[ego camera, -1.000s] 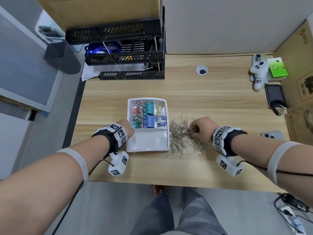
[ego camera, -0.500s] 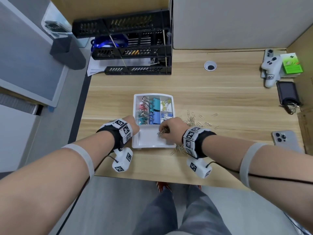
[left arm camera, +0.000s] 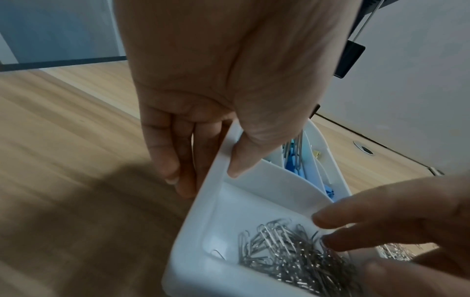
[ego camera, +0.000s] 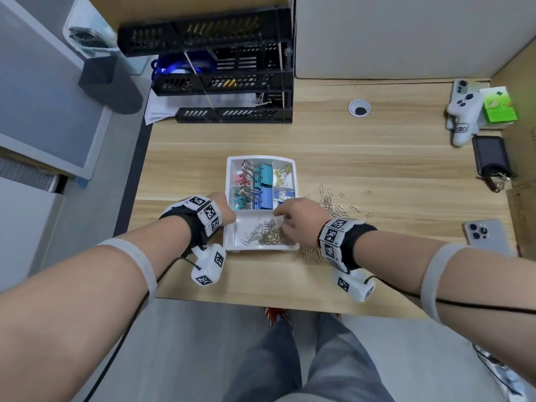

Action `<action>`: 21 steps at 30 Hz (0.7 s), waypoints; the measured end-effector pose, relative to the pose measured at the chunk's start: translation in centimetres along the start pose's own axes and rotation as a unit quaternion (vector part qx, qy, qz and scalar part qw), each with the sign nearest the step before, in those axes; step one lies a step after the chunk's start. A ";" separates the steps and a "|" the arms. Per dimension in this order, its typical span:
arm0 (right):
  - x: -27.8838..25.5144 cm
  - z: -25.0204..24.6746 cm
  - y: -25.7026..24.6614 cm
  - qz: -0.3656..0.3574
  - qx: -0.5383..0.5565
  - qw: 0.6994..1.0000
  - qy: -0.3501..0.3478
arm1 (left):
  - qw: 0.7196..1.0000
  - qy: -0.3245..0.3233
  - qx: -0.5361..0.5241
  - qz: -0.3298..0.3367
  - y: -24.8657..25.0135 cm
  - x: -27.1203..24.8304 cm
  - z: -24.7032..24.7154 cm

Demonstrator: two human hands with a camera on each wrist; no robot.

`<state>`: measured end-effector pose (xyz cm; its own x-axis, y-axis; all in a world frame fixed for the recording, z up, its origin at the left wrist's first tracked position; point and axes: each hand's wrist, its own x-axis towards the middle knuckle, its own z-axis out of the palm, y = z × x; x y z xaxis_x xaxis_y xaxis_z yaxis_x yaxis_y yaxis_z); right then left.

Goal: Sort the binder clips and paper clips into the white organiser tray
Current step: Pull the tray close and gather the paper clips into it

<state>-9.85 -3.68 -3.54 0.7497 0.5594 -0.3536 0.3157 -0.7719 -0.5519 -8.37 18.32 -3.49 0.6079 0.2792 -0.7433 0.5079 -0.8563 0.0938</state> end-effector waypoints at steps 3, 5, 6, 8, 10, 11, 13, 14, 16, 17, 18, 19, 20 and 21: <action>-0.3 -1.7 2.8 0.047 -0.023 0.997 0.049 | 1.000 -0.004 0.021 -0.005 -0.1 -0.2 -0.2; -0.5 -2.4 4.9 0.113 -0.068 0.991 0.009 | 0.999 -0.002 0.031 -0.005 -0.3 -0.2 -0.4; -0.8 -2.5 5.7 0.131 -0.092 0.987 -0.017 | 0.999 -0.001 0.033 -0.004 -0.4 -0.2 -0.4; -1.3 -1.9 6.4 0.136 -0.136 0.980 -0.053 | 0.999 0.005 0.037 0.000 -0.4 -0.1 -0.4; -1.7 -0.5 6.4 0.127 -0.158 0.977 -0.066 | 0.999 0.006 0.042 0.001 -0.3 -0.2 -0.5; -1.7 0.0 6.2 0.126 -0.161 0.977 -0.066 | 0.999 0.004 0.040 0.000 -0.3 -0.3 -0.5; -1.6 0.8 6.0 0.131 -0.157 0.977 -0.057 | 0.999 0.002 0.040 0.000 -0.2 -0.3 -0.6; -1.5 1.0 5.9 0.129 -0.150 0.979 -0.052 | 0.999 0.003 0.040 0.001 -0.2 -0.3 -0.6; -1.3 1.0 6.0 0.123 -0.128 0.983 -0.044 | 0.999 0.003 0.038 0.000 -0.2 -0.4 -0.5; -1.2 1.0 6.1 0.121 -0.117 0.985 -0.041 | 0.999 0.005 0.036 -0.001 -0.2 -0.4 -0.5; -1.1 0.8 6.3 0.118 -0.109 0.986 -0.039 | 0.999 0.005 0.035 -0.002 -0.1 -0.5 -0.5; -1.0 0.7 6.4 0.117 -0.103 0.987 -0.037 | 0.999 0.005 0.034 -0.004 -0.1 -0.5 -0.5; -0.9 0.6 6.5 0.115 -0.099 0.988 -0.037 | 0.999 0.006 0.031 -0.006 -0.1 -0.6 -0.5; -0.9 0.4 6.6 0.112 -0.099 0.988 -0.038 | 1.000 0.007 0.029 -0.008 -0.1 -0.7 -0.5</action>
<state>-8.67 -9.11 -7.20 0.7697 0.3840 -0.5100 0.2603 -0.9182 -0.2985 -8.53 18.41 -2.64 0.6086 0.2980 -0.7354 0.4814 -0.8754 0.0437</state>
